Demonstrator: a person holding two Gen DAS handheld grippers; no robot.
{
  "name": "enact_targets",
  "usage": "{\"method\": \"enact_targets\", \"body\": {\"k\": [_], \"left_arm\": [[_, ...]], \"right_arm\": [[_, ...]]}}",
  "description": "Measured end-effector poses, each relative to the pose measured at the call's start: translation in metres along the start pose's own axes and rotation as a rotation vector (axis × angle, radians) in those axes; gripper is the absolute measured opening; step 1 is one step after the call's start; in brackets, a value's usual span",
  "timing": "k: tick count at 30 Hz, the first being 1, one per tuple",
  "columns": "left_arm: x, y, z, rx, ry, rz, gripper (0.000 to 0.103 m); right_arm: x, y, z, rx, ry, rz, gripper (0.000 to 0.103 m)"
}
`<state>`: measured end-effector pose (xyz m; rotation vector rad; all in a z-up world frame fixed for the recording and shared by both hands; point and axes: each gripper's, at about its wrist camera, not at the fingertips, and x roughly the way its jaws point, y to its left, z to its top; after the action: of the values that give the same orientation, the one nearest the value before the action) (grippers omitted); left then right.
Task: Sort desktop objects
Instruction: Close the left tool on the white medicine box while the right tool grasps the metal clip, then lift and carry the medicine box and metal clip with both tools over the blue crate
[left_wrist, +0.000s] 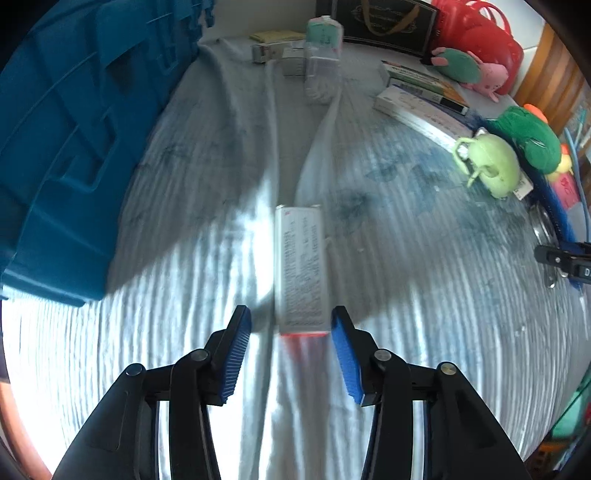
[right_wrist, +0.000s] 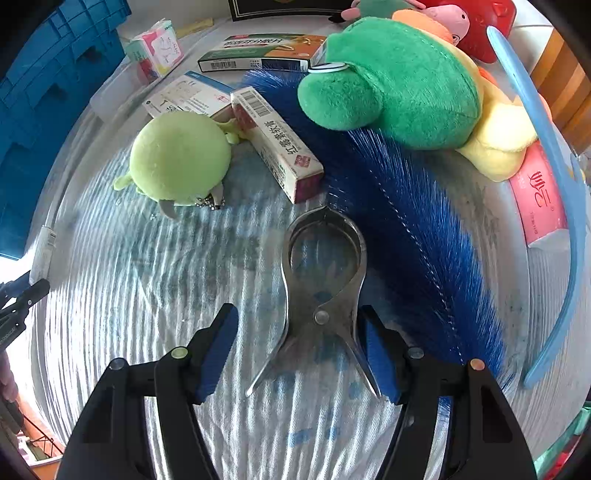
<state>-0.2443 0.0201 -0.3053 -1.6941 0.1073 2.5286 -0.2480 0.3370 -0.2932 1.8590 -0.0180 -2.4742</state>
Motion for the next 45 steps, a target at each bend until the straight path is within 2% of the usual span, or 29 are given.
{"method": "enact_targets", "body": {"k": [6, 7, 8, 13, 19, 21, 23, 30, 35, 40, 45], "left_arm": [[-0.003, -0.005, 0.011, -0.020, -0.032, 0.025, 0.045], [-0.003, -0.009, 0.013, -0.013, -0.040, 0.028, 0.039], [-0.003, -0.014, 0.016, -0.003, -0.047, 0.033, 0.027], [0.004, -0.030, 0.018, 0.033, -0.050, 0.119, 0.026], [0.007, -0.021, 0.019, -0.018, -0.048, 0.080, 0.026], [0.007, -0.022, 0.018, -0.018, -0.048, 0.083, 0.026], [0.006, -0.023, 0.018, -0.019, -0.047, 0.088, 0.026], [-0.031, -0.018, 0.022, -0.059, -0.124, 0.100, 0.026], [-0.054, -0.015, 0.023, -0.058, -0.162, 0.134, 0.026], [-0.082, -0.004, 0.021, -0.064, -0.220, 0.184, 0.026], [-0.124, 0.000, 0.022, -0.061, -0.318, 0.192, 0.026]], "right_arm": [[-0.001, 0.006, 0.002, -0.001, -0.012, -0.015, 0.067], [-0.001, 0.007, 0.002, 0.000, -0.015, -0.016, 0.067], [-0.001, 0.008, 0.002, 0.000, -0.017, -0.018, 0.068], [0.000, 0.014, 0.004, -0.015, -0.014, -0.034, 0.067], [-0.003, 0.015, 0.005, -0.008, -0.016, -0.047, 0.052], [-0.004, 0.014, 0.005, 0.010, -0.019, -0.056, 0.039], [-0.006, 0.013, 0.004, 0.032, -0.018, -0.068, 0.037], [-0.020, 0.026, -0.008, 0.031, -0.037, -0.060, 0.037], [-0.043, 0.042, -0.002, 0.028, -0.077, -0.051, 0.037], [-0.056, 0.018, -0.022, -0.001, -0.130, -0.036, 0.037], [-0.075, 0.028, -0.014, -0.040, -0.185, -0.012, 0.037]]}}
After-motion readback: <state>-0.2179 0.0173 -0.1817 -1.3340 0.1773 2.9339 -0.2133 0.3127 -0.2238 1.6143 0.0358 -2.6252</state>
